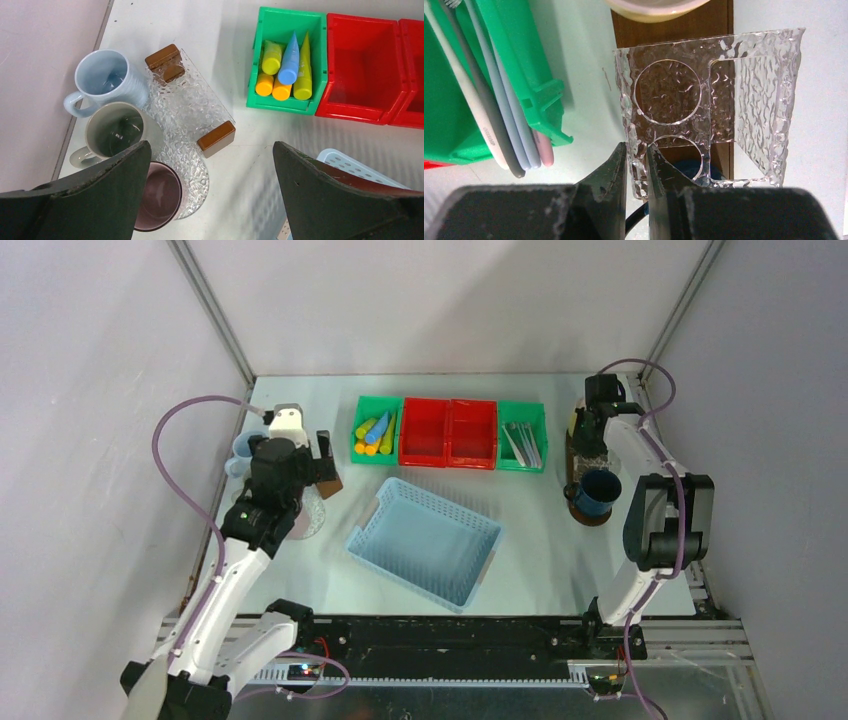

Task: Prepare toiletry sets of a toothbrush and toothpaste on the tray
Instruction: Adjust the toothpaste holder on the tray.

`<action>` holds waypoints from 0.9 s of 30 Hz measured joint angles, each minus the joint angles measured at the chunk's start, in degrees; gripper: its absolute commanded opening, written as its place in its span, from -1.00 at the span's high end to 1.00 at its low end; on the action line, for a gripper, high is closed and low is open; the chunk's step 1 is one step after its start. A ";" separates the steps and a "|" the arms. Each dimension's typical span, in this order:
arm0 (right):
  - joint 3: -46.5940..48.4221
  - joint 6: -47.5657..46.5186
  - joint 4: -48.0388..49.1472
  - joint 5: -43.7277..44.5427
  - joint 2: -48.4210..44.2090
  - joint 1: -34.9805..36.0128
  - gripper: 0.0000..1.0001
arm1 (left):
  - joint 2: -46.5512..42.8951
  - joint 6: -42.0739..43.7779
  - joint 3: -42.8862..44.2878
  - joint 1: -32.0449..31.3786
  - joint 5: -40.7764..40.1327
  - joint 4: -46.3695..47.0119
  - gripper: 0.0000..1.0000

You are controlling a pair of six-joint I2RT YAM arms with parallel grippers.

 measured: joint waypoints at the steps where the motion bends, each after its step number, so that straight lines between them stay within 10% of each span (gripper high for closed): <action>1: -0.20 0.00 -0.07 -0.37 -0.20 0.00 0.90 | -0.13 0.00 0.00 0.00 0.00 0.00 -0.97; 15: -0.83 0.31 -1.38 -3.76 -1.33 -0.02 0.79 | -0.94 0.00 -0.02 0.00 0.00 0.02 -0.97; 27: -1.57 1.42 -1.86 -4.83 -4.72 -0.02 -0.12 | -0.94 0.02 -0.92 0.00 0.02 0.28 -0.97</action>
